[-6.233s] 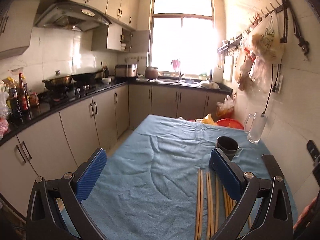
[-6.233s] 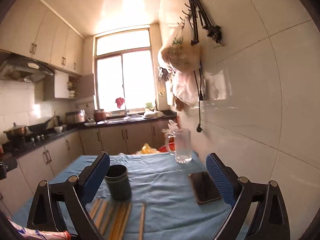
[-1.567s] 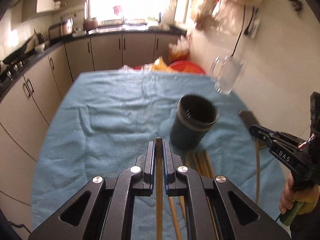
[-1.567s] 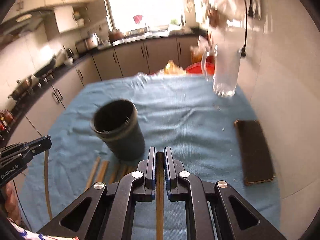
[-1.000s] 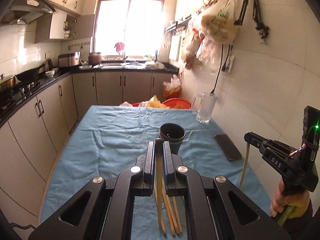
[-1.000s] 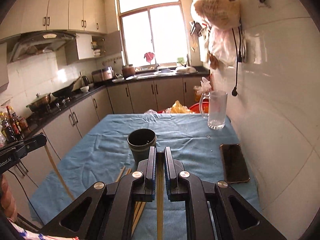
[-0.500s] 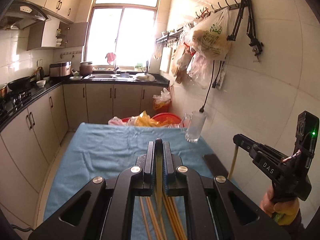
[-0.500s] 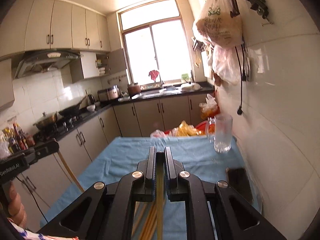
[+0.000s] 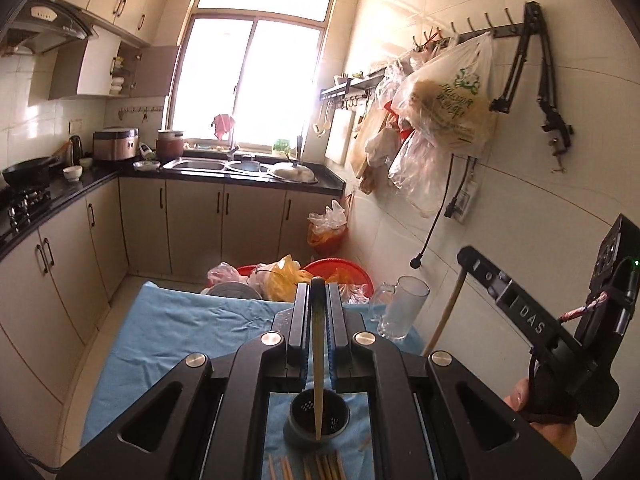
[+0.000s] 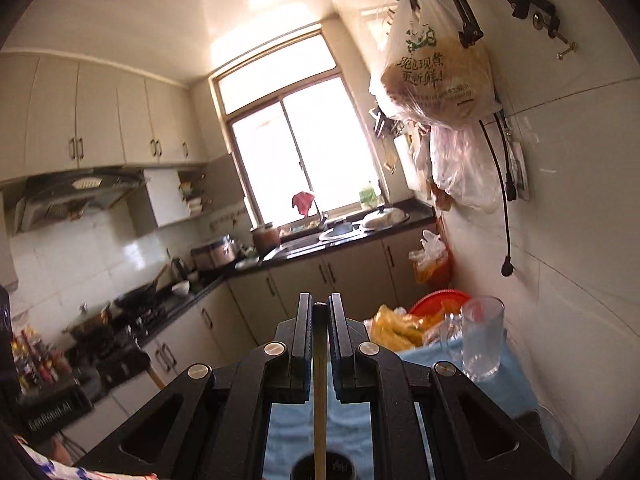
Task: Organize utensils
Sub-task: 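Lift both held chopsticks and carry them above the black holder's opening, then open both tools to drop the chopsticks into the black holder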
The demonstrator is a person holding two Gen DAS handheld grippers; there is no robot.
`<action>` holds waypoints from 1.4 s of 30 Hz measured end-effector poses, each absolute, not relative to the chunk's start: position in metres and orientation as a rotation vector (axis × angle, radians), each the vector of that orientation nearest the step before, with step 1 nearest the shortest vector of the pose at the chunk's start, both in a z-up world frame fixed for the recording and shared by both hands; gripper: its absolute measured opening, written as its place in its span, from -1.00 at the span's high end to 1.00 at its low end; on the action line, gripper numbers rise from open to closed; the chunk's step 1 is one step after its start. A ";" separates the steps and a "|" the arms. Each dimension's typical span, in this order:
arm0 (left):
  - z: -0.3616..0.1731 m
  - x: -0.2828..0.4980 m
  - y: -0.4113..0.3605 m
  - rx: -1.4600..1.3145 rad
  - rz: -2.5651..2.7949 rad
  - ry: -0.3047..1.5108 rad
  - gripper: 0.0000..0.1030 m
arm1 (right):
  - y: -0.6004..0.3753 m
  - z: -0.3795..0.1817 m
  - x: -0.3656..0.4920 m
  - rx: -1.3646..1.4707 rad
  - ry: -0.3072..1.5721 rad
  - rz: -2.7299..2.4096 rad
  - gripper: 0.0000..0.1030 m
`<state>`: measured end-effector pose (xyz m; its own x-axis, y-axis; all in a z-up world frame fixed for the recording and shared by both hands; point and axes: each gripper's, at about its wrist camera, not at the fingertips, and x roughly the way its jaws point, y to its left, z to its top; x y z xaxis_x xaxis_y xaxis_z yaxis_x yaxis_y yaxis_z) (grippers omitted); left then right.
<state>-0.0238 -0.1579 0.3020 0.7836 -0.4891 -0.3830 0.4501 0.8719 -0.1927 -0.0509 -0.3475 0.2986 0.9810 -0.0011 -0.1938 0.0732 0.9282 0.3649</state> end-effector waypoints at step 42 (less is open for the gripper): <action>0.209 -0.033 -0.085 -0.176 -0.349 0.635 0.09 | -0.355 0.181 -0.084 0.305 0.508 -0.121 -0.24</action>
